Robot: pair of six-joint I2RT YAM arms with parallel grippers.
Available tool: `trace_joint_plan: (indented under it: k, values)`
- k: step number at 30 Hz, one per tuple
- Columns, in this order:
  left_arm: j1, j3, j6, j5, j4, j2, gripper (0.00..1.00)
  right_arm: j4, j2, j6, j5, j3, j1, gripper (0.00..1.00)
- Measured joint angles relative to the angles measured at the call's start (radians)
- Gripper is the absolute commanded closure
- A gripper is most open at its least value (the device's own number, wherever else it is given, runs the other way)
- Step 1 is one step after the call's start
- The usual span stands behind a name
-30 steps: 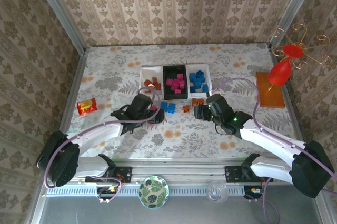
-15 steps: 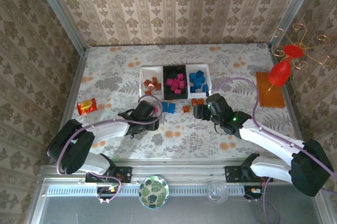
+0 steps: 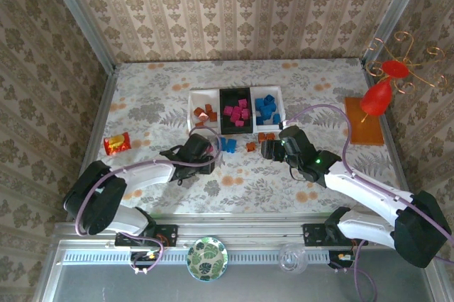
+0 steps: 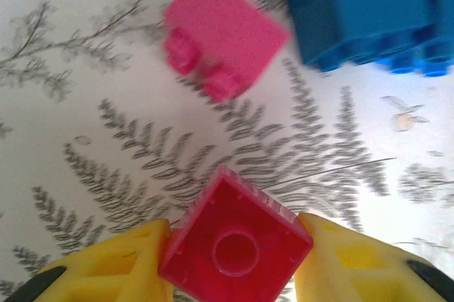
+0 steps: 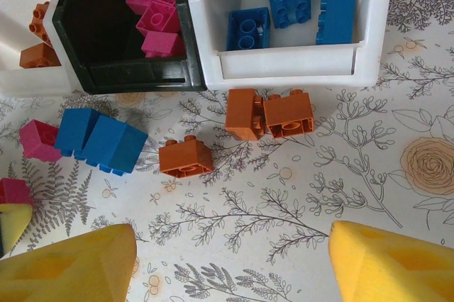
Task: Sort the legos into containers by color
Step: Pick up the lego from the center of the table, then place the lego in the container.
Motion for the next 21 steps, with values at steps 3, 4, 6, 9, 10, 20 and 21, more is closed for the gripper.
trace_joint_plan:
  k: [3,4,6,9,10,20,21]
  values:
    - [-0.013,0.108,0.016,0.018,-0.034,-0.001,0.68,0.001,0.0,0.0,0.0,0.0,0.0,0.27]
    - [-0.017,0.161,0.025,0.023,-0.04,0.008,0.68,0.002,0.0,0.0,0.0,-0.002,0.0,0.26]
    - [-0.017,0.268,0.045,0.027,-0.039,0.049,0.68,0.003,0.0,0.001,0.0,-0.007,0.0,0.27]
    - [-0.011,0.446,0.076,0.04,-0.026,0.17,0.7,-0.003,0.0,0.001,0.0,-0.011,0.0,0.27]
    - [-0.006,0.496,0.084,0.047,-0.022,0.216,0.7,-0.004,-0.001,0.001,0.0,-0.011,0.0,0.26]
    - [0.075,0.837,0.13,0.068,-0.073,0.592,0.42,-0.038,-0.047,0.003,0.003,-0.011,-0.002,0.25]
    - [0.076,0.85,0.132,0.068,-0.076,0.6,0.36,-0.041,-0.052,0.005,0.003,-0.011,-0.002,0.25]
